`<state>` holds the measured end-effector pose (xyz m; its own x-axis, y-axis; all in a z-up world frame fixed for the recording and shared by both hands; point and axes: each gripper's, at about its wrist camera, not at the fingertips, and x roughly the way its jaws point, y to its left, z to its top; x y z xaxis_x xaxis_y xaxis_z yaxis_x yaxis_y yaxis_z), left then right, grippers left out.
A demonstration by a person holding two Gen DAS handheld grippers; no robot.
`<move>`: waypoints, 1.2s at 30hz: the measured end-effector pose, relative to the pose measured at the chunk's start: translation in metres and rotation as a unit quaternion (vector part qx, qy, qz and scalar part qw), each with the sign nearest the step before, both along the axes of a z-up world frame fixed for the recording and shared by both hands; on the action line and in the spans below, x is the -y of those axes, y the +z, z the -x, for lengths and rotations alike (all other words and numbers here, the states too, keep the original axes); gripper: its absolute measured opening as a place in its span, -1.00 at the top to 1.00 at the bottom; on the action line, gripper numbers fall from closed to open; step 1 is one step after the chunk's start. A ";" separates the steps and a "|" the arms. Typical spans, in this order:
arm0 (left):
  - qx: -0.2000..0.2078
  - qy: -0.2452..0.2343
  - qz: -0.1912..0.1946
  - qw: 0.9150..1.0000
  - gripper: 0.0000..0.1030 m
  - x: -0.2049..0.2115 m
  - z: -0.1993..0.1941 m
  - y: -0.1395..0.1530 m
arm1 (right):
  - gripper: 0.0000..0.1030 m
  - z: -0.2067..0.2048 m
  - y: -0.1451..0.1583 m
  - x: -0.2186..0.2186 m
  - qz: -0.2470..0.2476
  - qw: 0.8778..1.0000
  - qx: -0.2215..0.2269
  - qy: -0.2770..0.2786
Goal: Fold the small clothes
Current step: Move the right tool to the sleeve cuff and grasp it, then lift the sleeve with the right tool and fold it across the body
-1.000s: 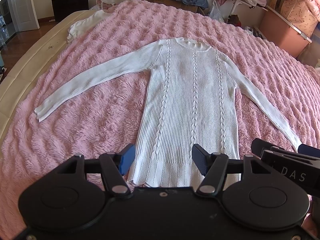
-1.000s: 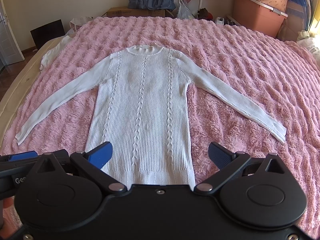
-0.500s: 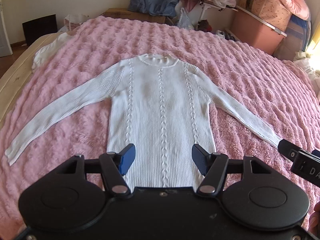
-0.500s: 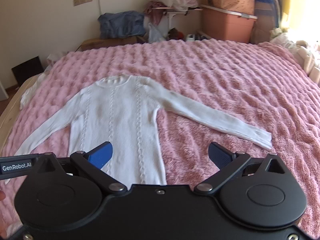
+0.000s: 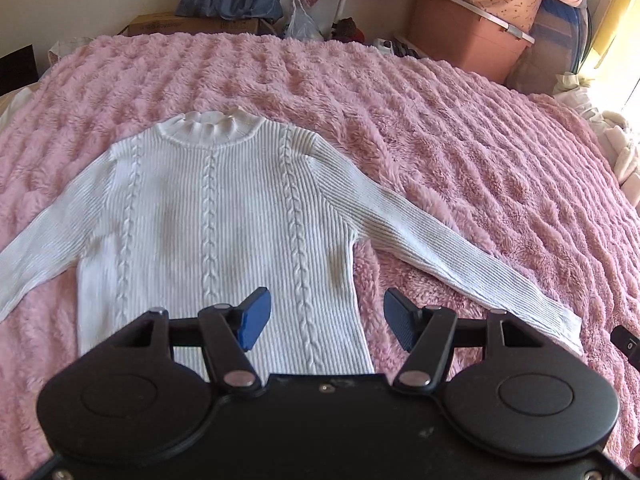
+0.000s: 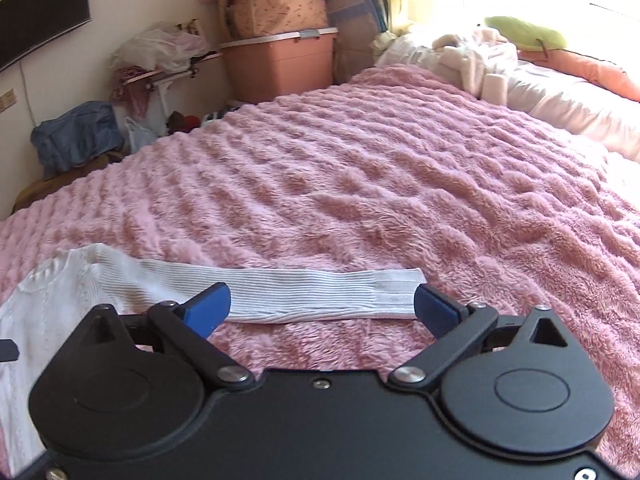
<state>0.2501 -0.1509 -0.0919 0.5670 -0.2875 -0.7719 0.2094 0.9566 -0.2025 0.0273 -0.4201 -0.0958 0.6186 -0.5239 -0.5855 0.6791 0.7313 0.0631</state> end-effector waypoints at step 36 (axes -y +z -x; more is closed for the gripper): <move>0.005 -0.038 -0.011 0.999 -0.29 0.119 -0.128 -0.127 | 0.82 -0.014 -0.133 0.142 -0.272 0.937 0.156 -0.152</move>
<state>0.3781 -0.2696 -0.2191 0.5524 -0.3130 -0.7726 0.2846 0.9420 -0.1781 0.0414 -0.5624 -0.2284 0.6737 -0.3809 -0.6332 0.7383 0.3090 0.5996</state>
